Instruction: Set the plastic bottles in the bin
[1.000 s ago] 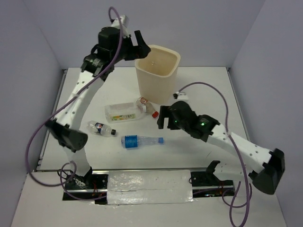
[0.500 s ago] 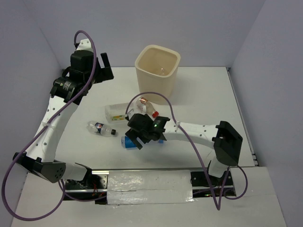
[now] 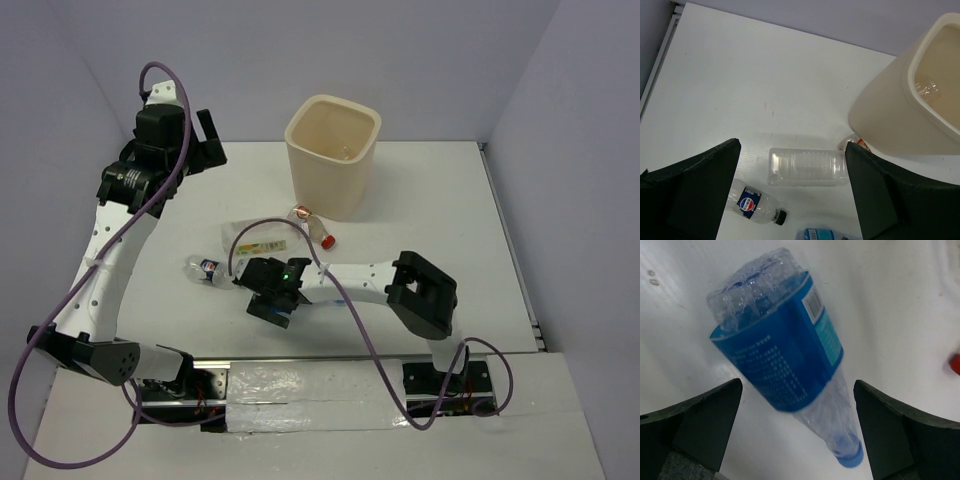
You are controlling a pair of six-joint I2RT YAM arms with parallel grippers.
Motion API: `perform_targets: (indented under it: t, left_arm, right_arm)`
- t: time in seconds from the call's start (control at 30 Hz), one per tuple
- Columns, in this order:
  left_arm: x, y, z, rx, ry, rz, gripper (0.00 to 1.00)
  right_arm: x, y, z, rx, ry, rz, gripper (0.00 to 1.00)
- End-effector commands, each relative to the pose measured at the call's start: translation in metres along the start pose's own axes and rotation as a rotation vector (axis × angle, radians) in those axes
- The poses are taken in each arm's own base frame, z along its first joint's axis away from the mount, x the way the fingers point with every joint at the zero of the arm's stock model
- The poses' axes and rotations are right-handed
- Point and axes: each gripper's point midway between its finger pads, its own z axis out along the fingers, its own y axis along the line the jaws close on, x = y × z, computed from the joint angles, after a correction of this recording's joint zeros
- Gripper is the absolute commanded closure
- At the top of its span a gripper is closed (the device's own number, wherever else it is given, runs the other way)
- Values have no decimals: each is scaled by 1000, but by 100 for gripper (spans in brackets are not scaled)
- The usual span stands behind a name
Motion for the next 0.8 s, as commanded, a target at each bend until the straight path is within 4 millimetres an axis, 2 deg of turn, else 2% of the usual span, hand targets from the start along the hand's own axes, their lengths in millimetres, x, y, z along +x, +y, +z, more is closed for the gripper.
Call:
perform_targets:
  t: [0.0,0.1,0.17,0.2,0.23,0.37,0.4,0.43,0.53,0.57,0.63,0.67,0.7,0.77]
  left_arm:
    - [-15,4,-6,8,-39,-32,1]
    - [-16,5,-6,12,-38,-40,1]
    - [-14,2,-6,30,-33,-43,1]
    - [-14,2,-5,33,-31,-44,1]
    - [-14,1,-5,38,-31,-43,1]
    - [-12,2,-3,37,-13,-41,1]
    - [-12,3,-3,33,-16,-43,1]
    - [-12,3,-3,33,-16,-44,1]
    - [-15,6,-4,27,-25,-52,1]
    - [-15,9,-4,17,-25,-56,1]
    - [-17,19,-3,-31,-31,-74,1]
    - [-13,30,-2,-77,-12,-102,1]
    - [-10,38,4,-110,2,-116,1]
    - [-6,59,10,-160,28,-160,1]
  right_arm:
    - [-8,8,17,-32,-17,-31,0]
    - [0,17,32,-51,5,-24,1]
    - [3,19,37,-64,5,-12,8]
    - [3,20,37,-67,1,-8,21]
    - [3,19,35,-64,-4,-1,29]
    - [3,7,21,-21,-2,22,49]
    - [-4,0,8,-10,-37,34,58]
    - [-5,-4,2,-3,-51,41,60]
    - [-15,-29,-29,53,-108,78,60]
    - [-24,-40,-50,66,-160,99,60]
    - [-35,-65,-76,103,-226,150,60]
    - [-45,-81,-101,128,-291,183,60]
    - [-47,-103,-113,163,-318,229,59]
    - [-66,-143,-159,237,-437,320,59]
